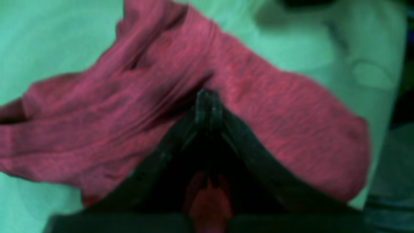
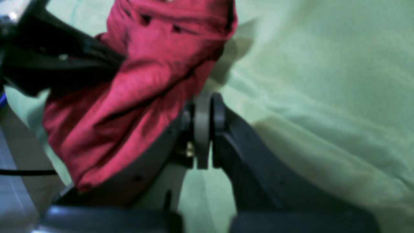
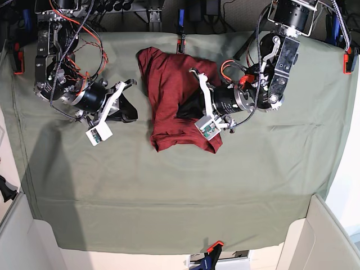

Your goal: Fold the T-shirt properly

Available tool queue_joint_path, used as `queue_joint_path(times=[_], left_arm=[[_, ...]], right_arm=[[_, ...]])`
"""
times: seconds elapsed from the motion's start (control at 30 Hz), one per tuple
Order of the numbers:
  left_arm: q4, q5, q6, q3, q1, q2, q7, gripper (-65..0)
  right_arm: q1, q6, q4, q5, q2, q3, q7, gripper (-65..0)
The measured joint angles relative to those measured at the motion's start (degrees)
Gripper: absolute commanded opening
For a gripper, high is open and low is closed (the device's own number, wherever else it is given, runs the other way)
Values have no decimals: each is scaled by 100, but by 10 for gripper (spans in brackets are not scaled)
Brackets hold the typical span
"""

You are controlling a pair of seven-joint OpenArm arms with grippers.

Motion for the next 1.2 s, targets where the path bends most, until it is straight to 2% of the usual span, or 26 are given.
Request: queue_joint_path(times=[0.07, 0.17, 0.33, 0.53, 0.8, 0.9, 1.2], left_arm=[[98, -420, 0, -168, 9, 9, 273, -650], [426, -1051, -4, -608, 144, -157, 463, -650], [1377, -1353, -2, -1585, 999, -664, 800, -650], [2350, -1401, -20, -2677, 2573, -981, 841, -650], [2828, -1523, -7, -3884, 4505, -977, 1043, -650], [2828, -1228, 0, -3965, 5112, -920, 1088, -650], [2594, -315, -2, -3965, 6323, -310, 1045, -650]], right_arm=[[0, 0, 0, 44, 146, 0, 24, -650], [-4, -2, 17, 140, 334, 37, 28, -650], [-409, -13, 452, 306, 503, 90, -15, -650], [-1182, -26, 1016, 308, 791, 101, -4, -650], [-2684, -55, 1705, 310, 1268, 101, 7, -650], [-3296, -42, 1781, 302, 1266, 111, -13, -650], [-4387, -46, 1808, 328, 1268, 116, -13, -650]])
